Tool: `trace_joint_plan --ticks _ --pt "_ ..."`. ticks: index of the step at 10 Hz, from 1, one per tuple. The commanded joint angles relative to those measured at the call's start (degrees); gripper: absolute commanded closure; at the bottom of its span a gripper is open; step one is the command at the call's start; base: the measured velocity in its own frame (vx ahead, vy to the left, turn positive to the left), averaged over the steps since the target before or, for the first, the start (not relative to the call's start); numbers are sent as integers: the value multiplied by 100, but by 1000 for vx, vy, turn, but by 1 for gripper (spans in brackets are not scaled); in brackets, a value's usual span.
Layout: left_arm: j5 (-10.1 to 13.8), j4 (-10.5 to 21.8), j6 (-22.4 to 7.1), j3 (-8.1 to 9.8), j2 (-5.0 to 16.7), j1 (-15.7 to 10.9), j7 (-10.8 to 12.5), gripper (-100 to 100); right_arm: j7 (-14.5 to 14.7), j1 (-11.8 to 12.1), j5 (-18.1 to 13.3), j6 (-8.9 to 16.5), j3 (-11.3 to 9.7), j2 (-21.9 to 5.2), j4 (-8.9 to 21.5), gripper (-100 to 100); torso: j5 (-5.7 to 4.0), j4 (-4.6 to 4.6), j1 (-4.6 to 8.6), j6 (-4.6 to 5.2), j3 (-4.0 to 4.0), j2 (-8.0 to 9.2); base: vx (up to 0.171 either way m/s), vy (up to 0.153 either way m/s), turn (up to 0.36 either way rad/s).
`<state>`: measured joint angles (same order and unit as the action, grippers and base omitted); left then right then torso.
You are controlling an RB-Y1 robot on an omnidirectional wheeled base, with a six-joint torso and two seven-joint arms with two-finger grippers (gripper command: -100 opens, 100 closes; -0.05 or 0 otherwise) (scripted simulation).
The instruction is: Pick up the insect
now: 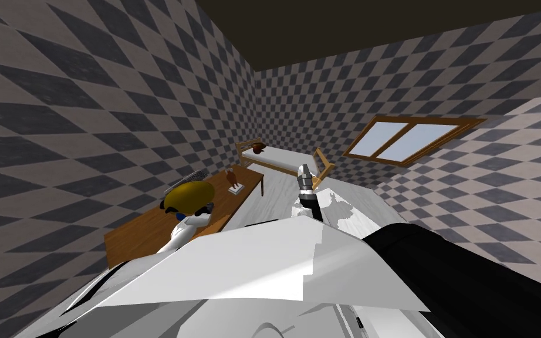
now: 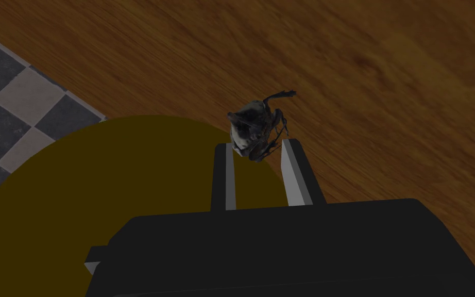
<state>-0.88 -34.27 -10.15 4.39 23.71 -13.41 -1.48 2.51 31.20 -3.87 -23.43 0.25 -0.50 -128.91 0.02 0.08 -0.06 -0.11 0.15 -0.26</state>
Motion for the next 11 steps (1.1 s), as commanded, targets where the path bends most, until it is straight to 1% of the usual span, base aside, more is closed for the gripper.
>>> trace_joint_plan --ticks 1,2,3,4,5,6,7,8,9,10,11 --pt "36 -170 -64 -65 2 47 -15 100 0 0 0 0 0 0 0 0 0 0 0 0 0 0 30 -11 64" --pt "82 -346 -171 -174 -4 150 -40 100 0 -1 0 0 0 0 0 0 -1 -2 2 6 -1 1 31 -11 126" --pt "82 -422 -171 -174 -4 150 -40 100 0 0 0 0 0 0 0 0 -1 0 3 -1 -2 3 27 -8 72" --pt "128 -661 -278 -282 -10 254 -65 100 0 -1 0 0 0 0 0 0 -1 -3 1 5 -3 4 30 -6 127" --pt "174 -829 -384 -390 -16 357 -91 100 0 0 0 0 0 0 0 0 -1 -3 2 2 -3 4 49 -9 241" --pt "174 -927 -384 -390 -16 357 -91 100 0 0 0 0 0 0 0 0 0 1 2 -4 0 1 36 -12 67" --pt "221 -1074 -491 -499 -22 460 -116 100 0 -1 0 0 0 0 0 0 1 -3 2 8 -1 0 38 -6 68" --pt "221 -1180 -491 -499 -22 460 -116 100 0 0 0 0 0 0 0 0 1 -1 2 4 -1 0 32 -10 65" --pt "221 -1180 -491 -499 -22 460 -116 100 0 -1 0 0 0 0 0 0 -2 -4 2 6 -2 1 13 -4 10" --pt "267 -1411 -597 -607 -28 564 -142 100 0 -1 0 0 0 0 0 0 0 -5 1 8 -6 8 21 -1 133" --pt "267 -1432 -597 -607 -28 564 -142 100 0 0 0 0 0 0 0 0 -1 -4 0 2 -6 9 24 -9 74"
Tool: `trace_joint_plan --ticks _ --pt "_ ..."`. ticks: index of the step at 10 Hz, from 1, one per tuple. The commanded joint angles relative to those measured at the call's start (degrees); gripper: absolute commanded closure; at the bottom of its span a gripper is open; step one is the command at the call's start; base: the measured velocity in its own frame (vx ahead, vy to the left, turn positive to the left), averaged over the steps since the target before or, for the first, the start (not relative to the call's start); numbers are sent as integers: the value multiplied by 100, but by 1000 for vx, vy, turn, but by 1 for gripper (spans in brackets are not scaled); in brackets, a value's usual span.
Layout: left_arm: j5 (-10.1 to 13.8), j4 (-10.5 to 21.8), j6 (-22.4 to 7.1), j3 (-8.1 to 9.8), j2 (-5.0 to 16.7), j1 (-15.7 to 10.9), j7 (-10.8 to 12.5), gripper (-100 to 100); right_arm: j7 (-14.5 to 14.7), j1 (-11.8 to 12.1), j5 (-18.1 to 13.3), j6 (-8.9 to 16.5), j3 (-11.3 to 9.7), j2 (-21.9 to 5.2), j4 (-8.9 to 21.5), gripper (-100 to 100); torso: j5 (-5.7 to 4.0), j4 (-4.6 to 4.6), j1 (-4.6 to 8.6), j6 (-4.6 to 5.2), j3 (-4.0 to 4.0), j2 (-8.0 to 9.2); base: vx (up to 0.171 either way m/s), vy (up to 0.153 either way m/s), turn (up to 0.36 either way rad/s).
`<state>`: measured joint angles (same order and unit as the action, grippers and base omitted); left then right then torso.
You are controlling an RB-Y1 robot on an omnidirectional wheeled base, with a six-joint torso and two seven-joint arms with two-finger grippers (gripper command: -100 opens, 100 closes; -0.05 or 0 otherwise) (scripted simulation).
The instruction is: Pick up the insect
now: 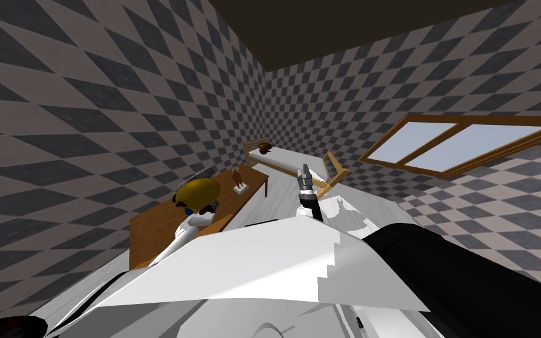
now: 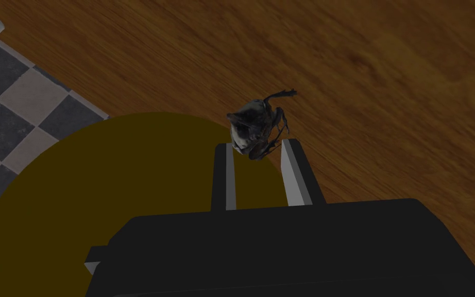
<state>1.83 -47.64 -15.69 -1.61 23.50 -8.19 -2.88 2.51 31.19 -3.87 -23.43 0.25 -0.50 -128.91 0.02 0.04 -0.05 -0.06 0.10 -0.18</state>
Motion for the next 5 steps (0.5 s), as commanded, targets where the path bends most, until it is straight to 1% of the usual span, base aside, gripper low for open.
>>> trace_joint_plan --ticks 1,2,3,4,5 --pt "42 -286 -150 -115 -13 144 -27 100 0 0 0 0 0 0 0 0 0 0 0 0 0 0 36 -10 142" --pt "42 -347 -150 -115 -13 144 -27 100 0 1 0 0 0 0 0 0 1 2 1 -5 2 -2 28 -9 69" --pt "88 -564 -256 -224 -19 248 -52 100 0 0 0 0 0 0 0 0 0 -1 0 1 1 -2 29 -6 111" --pt "53 -454 -200 -162 -24 198 -36 100 0 0 0 0 0 0 0 0 0 1 1 -2 1 -1 14 -7 29" --pt "56 -474 -217 -172 -26 208 -40 0 0 0 0 0 0 0 0 0 0 -1 -1 1 -1 2 0 0 0"
